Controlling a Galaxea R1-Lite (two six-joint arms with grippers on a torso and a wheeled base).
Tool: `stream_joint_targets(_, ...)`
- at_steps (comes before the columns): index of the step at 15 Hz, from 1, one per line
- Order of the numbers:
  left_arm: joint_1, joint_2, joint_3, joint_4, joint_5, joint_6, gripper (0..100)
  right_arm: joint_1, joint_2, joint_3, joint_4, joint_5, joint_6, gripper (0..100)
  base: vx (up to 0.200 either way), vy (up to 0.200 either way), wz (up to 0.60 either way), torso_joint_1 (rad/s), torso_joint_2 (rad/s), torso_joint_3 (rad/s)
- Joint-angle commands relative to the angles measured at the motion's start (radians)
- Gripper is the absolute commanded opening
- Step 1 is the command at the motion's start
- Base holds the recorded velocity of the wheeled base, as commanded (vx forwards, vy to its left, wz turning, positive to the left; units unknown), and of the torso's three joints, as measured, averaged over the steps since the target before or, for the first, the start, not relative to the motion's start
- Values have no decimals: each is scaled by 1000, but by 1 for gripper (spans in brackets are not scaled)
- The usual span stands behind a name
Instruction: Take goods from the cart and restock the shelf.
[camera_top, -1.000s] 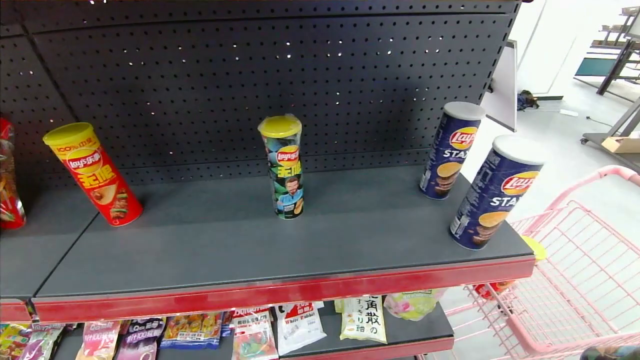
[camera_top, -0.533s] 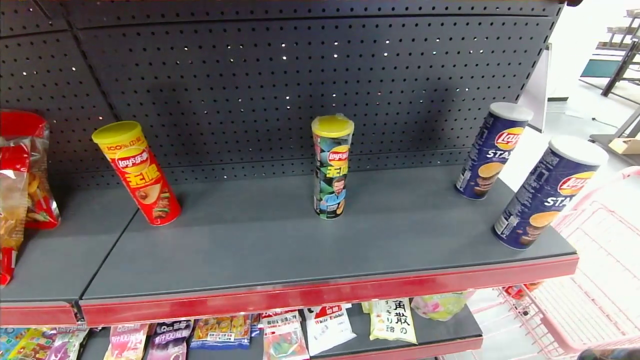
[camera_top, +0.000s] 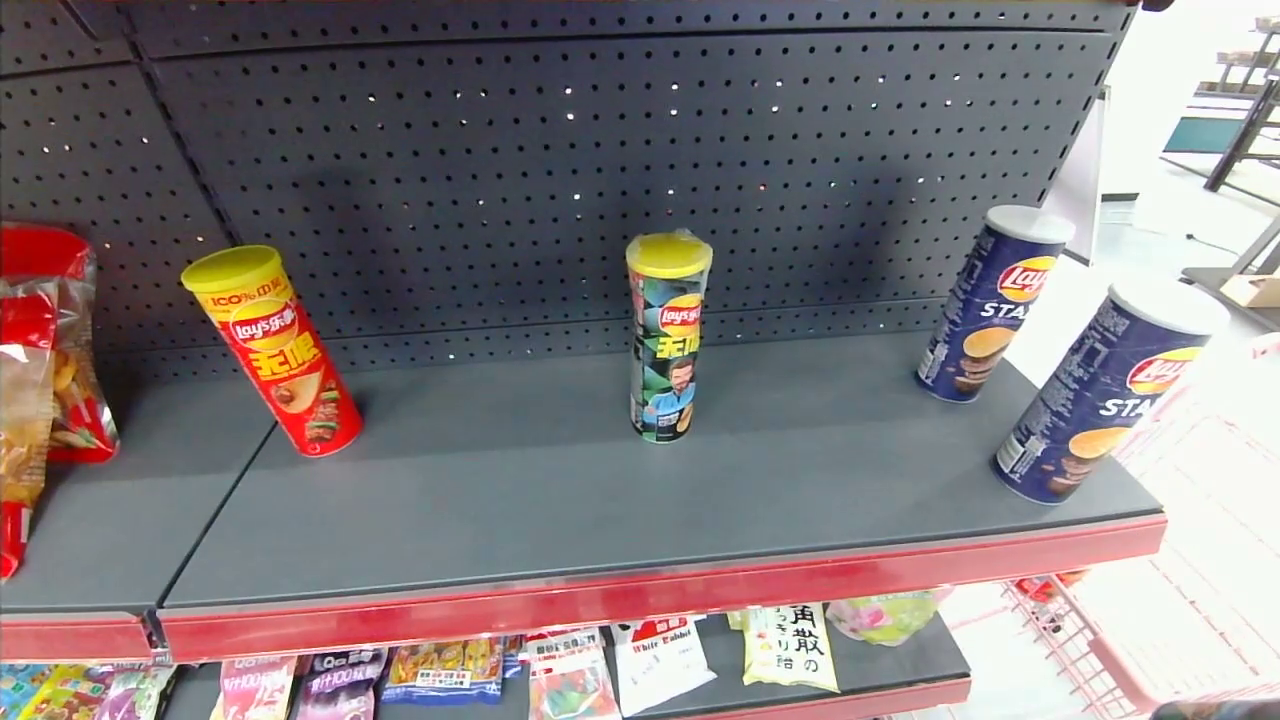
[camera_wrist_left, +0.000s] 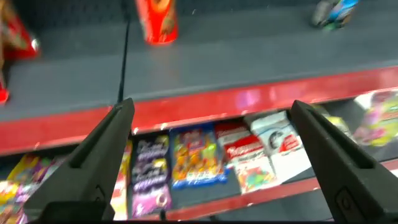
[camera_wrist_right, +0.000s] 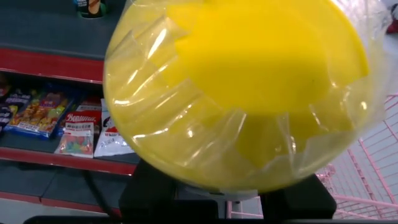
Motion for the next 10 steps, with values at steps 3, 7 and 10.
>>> stream_joint_targets(3,-98,712,-615,-15,-273,-129,100,0,52,-1,2,26,1,0,0,0,0,0,0,0)
stream_joint_targets(7,-204,1135,-672,-188,-509,134,100,1,69,-4,-6,43,0,0,0,0,0,0,0,0)
stream_joint_targets(10,-328,1351,-713,-303,-555,138,100,-2,46,-6,-3,50,3,0,0,0,0,0,0,0)
